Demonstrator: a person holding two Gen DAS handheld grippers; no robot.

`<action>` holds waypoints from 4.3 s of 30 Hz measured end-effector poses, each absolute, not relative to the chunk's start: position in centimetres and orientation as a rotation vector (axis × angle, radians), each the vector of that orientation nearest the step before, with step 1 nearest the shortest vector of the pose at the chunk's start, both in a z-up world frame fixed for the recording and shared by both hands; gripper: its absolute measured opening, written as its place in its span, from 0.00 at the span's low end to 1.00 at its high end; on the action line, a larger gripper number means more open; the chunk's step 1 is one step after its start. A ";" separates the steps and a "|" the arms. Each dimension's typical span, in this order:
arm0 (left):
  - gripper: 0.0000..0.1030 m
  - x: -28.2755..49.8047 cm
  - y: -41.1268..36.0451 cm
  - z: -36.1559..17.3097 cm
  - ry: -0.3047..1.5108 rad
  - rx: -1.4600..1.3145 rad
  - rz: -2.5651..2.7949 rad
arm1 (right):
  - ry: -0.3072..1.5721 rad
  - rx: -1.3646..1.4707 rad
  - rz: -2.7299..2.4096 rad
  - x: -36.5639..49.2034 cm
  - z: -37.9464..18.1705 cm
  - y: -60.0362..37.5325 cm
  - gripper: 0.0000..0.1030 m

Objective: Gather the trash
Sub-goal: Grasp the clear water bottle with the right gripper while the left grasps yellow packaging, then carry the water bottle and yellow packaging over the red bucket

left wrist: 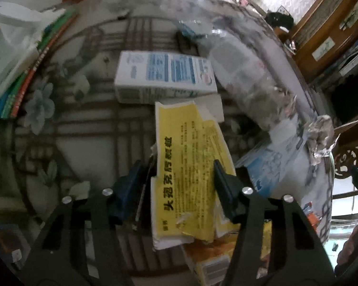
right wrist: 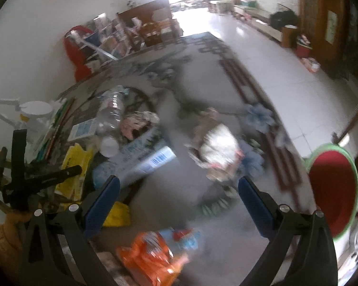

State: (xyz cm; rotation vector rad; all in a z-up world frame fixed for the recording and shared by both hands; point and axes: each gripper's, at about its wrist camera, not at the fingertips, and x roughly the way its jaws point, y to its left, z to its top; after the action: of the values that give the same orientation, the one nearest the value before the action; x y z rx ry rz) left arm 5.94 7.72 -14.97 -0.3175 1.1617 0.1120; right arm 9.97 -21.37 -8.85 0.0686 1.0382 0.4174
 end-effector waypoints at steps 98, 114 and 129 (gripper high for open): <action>0.53 4.9 6.9 -12.8 1.100 -0.332 0.094 | 1.085 -0.008 0.607 15.1 -9.5 -13.4 0.54; 0.53 4.9 -1.9 -4.3 0.870 -0.203 -0.112 | 0.944 0.106 0.501 8.6 -4.5 -21.2 0.55; 0.54 6.2 -12.1 -4.3 0.886 -0.123 -0.316 | 0.916 0.235 0.237 6.0 -4.4 -34.6 0.55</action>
State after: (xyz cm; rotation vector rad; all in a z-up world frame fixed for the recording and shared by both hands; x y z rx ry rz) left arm 6.16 -12.10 -4.33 -0.1234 0.8858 -0.3156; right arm 5.98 -34.58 -4.42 0.2347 0.9159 0.2373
